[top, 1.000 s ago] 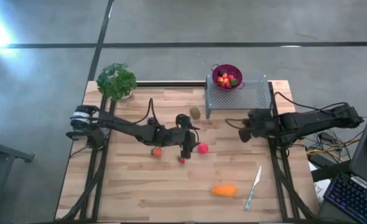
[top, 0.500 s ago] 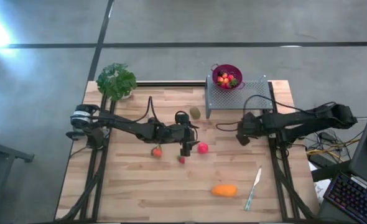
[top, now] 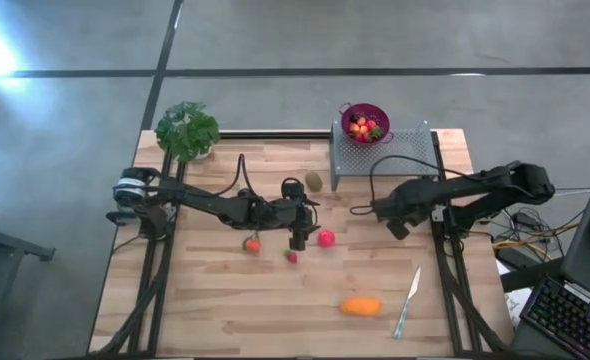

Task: Pick & Place Fruit
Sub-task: Put the blackberry into the violet strainer bowl on the shelf

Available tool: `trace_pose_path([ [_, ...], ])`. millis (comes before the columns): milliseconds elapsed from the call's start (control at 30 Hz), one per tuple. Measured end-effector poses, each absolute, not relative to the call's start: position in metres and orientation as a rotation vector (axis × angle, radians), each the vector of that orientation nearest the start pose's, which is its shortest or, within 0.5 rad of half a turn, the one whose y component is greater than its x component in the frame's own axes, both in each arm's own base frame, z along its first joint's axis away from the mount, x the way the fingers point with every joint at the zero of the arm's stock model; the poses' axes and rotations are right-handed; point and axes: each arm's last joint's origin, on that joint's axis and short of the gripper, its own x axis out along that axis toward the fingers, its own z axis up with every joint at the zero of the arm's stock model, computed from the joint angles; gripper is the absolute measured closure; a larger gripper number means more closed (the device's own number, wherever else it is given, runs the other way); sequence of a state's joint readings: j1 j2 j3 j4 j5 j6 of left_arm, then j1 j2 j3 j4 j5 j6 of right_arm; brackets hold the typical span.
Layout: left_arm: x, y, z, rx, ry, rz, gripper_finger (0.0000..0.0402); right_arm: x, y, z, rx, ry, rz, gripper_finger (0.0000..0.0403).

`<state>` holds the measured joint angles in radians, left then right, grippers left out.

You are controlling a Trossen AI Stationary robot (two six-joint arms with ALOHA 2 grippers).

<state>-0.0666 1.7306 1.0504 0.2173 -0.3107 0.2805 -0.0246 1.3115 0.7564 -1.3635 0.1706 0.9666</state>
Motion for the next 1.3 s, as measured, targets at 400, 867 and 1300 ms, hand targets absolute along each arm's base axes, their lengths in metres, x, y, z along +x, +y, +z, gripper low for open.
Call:
trace_pose_path([
  [400, 0.374, -0.016, 0.214, 0.375, 0.502, 0.167, 0.0101, 0.171, -0.025, 0.171, 0.517, 1.675, -1.194, 0.0271],
  [867, 0.374, -0.016, 0.213, 0.376, 0.509, 0.165, 0.0101, 0.173, -0.03, 0.146, 0.552, 1.632, -1.308, 0.0199],
  [1300, 0.373, -0.016, 0.213, 0.377, 0.517, 0.164, 0.0101, 0.151, -0.041, 0.122, 0.586, 1.661, -1.317, 0.0188],
])
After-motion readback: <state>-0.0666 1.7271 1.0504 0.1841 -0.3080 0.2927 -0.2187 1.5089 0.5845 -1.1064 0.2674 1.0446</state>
